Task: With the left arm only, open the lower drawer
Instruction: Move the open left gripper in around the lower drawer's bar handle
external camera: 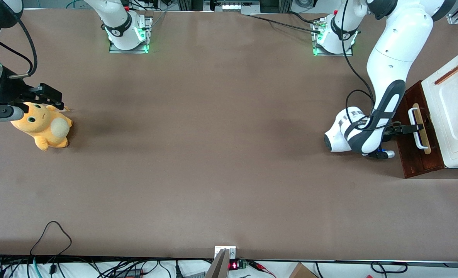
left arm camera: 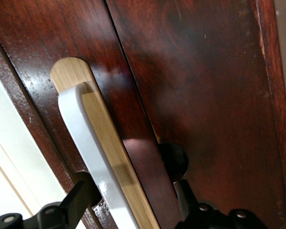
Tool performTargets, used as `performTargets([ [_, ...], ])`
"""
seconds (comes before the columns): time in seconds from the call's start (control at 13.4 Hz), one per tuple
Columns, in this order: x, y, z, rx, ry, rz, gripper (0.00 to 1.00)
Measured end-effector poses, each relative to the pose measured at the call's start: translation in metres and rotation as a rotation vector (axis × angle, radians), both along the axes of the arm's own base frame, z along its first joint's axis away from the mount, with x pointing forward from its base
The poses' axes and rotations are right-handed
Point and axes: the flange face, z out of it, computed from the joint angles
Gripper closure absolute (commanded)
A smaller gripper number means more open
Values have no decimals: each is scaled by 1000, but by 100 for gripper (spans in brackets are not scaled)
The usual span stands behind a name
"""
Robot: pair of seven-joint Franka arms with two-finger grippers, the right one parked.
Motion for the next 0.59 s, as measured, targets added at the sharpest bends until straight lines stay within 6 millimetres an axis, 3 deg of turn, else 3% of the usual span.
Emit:
performTargets([
  [0.45,0,3,0,1,-1,7,42],
  [0.59,0,3,0,1,-1,7,43],
])
